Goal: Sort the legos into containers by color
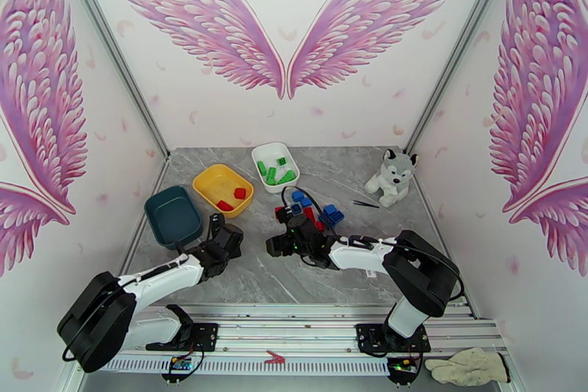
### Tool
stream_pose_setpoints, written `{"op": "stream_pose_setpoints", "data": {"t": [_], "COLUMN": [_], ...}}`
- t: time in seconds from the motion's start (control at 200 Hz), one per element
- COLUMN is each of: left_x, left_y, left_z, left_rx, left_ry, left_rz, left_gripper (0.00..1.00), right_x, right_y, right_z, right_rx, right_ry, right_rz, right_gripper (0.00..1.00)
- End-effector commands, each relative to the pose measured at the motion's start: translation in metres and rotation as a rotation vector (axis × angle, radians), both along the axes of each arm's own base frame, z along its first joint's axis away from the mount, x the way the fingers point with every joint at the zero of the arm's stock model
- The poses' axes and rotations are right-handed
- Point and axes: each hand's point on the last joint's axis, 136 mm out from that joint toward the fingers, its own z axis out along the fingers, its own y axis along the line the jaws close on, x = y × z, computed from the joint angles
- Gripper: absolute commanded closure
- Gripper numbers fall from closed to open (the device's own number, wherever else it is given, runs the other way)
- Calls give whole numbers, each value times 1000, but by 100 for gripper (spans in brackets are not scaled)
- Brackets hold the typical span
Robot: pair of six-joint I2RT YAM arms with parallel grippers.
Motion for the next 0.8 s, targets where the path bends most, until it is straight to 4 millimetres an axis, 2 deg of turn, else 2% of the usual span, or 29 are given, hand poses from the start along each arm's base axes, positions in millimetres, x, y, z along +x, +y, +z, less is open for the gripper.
{"op": "stream_pose_setpoints", "data": {"t": [0.0,0.125,0.25,0.505,0.715,0.795], "left_x": [6,19,41,99,148,164], "left_y": [-15,-16,-11,7,16,17], "left_z": [27,48,67,98,94,91], "left_rx": [-55,-68,-72,-71,-62,-57], "left_ry": [-46,-102,-147,-235,-231,-225], "left_rz": [-58,-66,-60,-7,19,19], "left_gripper": [79,78,78,79,78,73], "right_x": [0,1,3,12,18,21], "right_y": [18,22,20,-6,-34,-46], "right_z": [16,25,31,36,45,45], "right_rx": [61,90,83,-10,-82,-119], "right_ry": [-16,-24,-36,-89,-145,-161], "right_rz": [44,52,40,-56,-148,-191], "right_gripper": [26,26,26,25,24,23]}}
